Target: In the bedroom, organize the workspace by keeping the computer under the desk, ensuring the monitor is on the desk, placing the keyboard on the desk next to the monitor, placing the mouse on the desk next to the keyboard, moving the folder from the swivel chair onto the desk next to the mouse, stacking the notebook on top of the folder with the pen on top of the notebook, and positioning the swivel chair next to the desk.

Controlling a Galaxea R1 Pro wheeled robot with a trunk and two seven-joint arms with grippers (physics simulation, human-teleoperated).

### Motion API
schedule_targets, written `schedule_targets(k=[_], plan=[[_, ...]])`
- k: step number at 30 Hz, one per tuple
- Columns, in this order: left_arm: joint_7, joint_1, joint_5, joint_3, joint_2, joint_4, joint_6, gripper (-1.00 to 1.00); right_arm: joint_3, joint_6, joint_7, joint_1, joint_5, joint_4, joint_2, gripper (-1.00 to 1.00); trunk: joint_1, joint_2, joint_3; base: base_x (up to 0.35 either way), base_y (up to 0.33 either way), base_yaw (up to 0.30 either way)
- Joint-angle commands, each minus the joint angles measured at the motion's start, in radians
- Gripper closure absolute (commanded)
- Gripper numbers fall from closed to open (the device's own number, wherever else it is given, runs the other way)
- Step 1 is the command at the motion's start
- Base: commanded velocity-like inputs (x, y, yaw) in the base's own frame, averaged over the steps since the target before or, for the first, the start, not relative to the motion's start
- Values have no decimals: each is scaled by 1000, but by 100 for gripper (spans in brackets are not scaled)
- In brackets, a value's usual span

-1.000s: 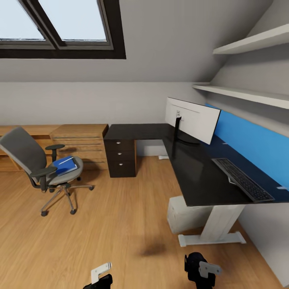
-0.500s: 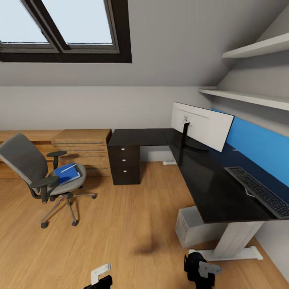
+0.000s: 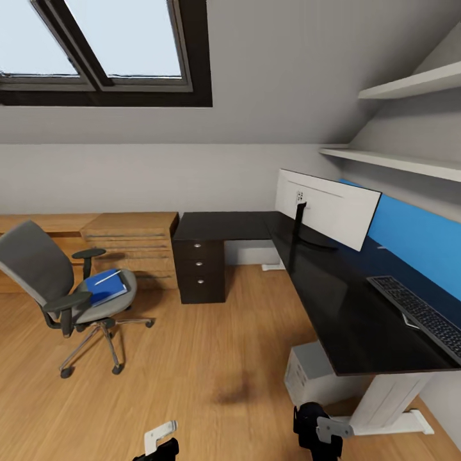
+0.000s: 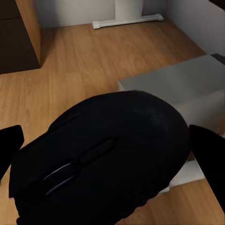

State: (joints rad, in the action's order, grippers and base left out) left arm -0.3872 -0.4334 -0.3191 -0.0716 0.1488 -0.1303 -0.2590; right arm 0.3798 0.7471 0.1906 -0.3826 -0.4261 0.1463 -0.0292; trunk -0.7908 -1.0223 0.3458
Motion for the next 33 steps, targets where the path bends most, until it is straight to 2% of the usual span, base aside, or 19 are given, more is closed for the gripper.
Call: schedule_targets(k=[1,19,24,33], plan=[[-4,-1,-8,-7,0,1,-4,-100,8,3,3,-1,-6,-1,0,100,0,-1,-1,229,62,0],[-4,-1,-8,-8,1,1,-5,-100,9,-3,3,-1,-6,-1,-1,100,0,-1,-29,306,57,5],[-4,-1,-8,-8,1,1,-5,-100,8,-3,3,-1,-6,-1,-11,100,0,-1,-31,320,2,120],[-4,-1,-8,-8,1,1,-5,-100,8,-3,3,-1,-6,-1,-12,100,0,-1,-31,320,7,34]])
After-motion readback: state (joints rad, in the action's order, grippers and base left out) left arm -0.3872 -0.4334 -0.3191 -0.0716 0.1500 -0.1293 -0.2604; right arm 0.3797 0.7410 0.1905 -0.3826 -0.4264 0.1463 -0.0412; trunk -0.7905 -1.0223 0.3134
